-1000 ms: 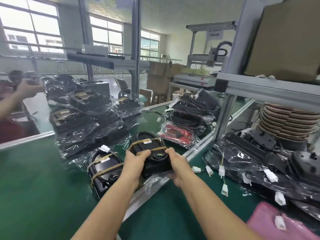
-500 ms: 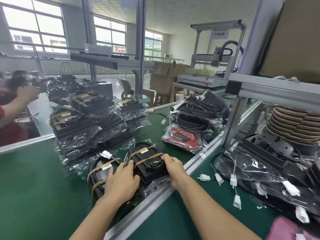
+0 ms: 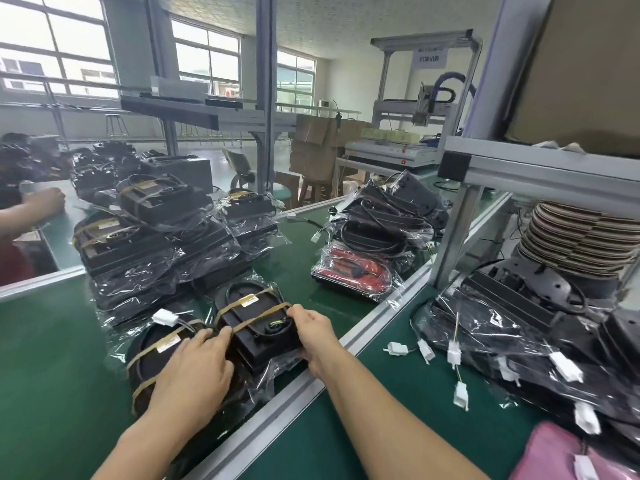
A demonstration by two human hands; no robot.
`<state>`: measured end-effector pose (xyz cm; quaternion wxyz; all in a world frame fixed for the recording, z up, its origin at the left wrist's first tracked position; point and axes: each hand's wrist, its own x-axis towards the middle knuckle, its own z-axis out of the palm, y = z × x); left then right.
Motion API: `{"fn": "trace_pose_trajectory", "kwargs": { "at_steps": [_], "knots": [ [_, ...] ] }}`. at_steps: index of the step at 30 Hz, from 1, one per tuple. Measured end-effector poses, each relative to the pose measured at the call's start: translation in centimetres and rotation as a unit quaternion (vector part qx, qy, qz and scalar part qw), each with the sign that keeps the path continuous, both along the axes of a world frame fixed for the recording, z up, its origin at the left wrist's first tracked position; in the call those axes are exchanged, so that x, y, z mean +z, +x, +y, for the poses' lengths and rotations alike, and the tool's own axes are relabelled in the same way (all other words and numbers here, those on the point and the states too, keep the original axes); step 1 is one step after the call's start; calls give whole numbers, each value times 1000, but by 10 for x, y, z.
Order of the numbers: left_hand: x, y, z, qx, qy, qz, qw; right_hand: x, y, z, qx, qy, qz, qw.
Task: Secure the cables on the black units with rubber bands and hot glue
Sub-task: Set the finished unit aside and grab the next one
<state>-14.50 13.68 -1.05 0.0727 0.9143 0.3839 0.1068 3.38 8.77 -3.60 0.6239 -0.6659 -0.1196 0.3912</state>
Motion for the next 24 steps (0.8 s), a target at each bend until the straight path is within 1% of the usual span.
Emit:
{"fn": "trace_pose_trajectory", "kwargs": {
  "at_steps": [4, 6, 8, 9, 11, 12, 13, 14, 17, 20, 22, 24],
  "knots": [
    [-9, -3, -6, -59, -3, 88, 994, -8, 1, -7, -3, -25, -54, 998],
    [-11, -5, -2, -70, 7, 118, 991, -7, 1, -8, 12, -45, -108, 993],
    [-8, -6, 2, -70, 4, 123, 990, -1, 0, -10, 38, -74, -169, 982],
    [-7, -6, 3, -66, -4, 120, 991, 1, -1, -11, 59, -99, -212, 971],
    [-5, -2, 4, -55, -8, 121, 991, 7, -3, -13, 104, -181, -312, 927],
    [-4, 0, 3, -47, -4, 128, 991, 9, -5, -14, 120, -212, -346, 906],
    [-4, 3, 1, -39, 0, 136, 990, 11, -6, -15, 135, -225, -361, 895],
    [-5, 6, -1, -32, 6, 143, 989, 13, -8, -17, 147, -224, -363, 893],
    [-5, 12, -7, -17, 16, 170, 985, 17, -11, -25, 176, -206, -353, 896],
    [5, 14, -5, -3, 17, 197, 980, 21, -11, -37, 196, -210, -363, 887],
    [13, 19, -8, 6, 28, 191, 981, 27, -8, -46, 184, -215, -395, 874],
    [20, 32, -19, -6, 52, 150, 987, 38, 0, -60, 149, -214, -436, 861]
  ]
}}
